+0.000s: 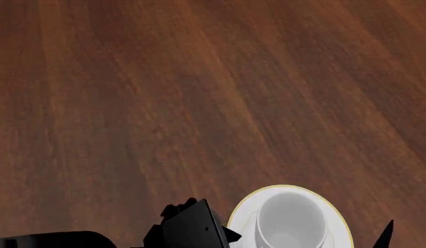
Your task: Put the white mug on the plate.
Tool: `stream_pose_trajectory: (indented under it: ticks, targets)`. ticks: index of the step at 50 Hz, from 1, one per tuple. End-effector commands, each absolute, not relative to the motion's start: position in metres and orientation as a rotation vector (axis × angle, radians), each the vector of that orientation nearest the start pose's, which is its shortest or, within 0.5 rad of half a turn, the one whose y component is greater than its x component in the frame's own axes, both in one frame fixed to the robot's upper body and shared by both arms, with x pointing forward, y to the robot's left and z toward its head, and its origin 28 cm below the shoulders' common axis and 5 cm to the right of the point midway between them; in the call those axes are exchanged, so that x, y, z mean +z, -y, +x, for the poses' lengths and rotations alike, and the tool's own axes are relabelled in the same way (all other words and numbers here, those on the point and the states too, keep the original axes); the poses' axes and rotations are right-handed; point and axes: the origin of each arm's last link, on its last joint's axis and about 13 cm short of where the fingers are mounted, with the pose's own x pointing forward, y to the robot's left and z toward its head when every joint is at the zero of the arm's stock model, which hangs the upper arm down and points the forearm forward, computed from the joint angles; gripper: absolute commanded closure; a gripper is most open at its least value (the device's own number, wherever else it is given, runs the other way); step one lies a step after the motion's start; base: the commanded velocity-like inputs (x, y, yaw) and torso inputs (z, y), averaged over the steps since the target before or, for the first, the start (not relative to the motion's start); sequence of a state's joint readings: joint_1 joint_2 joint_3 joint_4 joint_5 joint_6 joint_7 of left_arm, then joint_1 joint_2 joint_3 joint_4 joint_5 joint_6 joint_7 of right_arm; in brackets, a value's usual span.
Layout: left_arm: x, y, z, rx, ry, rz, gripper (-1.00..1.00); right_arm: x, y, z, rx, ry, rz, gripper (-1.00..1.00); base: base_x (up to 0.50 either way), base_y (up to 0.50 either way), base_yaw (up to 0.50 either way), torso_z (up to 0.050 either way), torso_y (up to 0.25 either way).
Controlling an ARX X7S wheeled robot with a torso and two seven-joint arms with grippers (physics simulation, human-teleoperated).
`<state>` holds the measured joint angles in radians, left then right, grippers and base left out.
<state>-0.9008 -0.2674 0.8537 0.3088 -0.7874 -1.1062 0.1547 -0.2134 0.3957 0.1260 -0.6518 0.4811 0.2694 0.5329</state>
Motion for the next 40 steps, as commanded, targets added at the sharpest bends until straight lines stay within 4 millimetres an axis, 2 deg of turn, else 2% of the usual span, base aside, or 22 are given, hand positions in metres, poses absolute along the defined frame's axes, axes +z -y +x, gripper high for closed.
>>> stream_pose_trajectory:
  ticks: [1, 19, 40]
  targets:
    - [0.175, -0.121, 0.258, -1.155, -0.386, 0.421, -1.00, 0.111, 0.159, 0.159, -0.368, 0.147, 0.076, -1.00, 0.00, 0.00, 0.00, 0.000, 0.000]
    - [0.199, -0.129, 0.253, -1.143, -0.347, 0.447, -1.00, 0.112, 0.159, 0.158, -0.368, 0.151, 0.075, -1.00, 0.00, 0.00, 0.00, 0.000, 0.000]
    - [0.232, -0.144, 0.231, -1.129, -0.249, 0.468, -1.00, 0.117, 0.157, 0.158, -0.358, 0.159, 0.068, -1.00, 0.00, 0.00, 0.00, 0.000, 0.000]
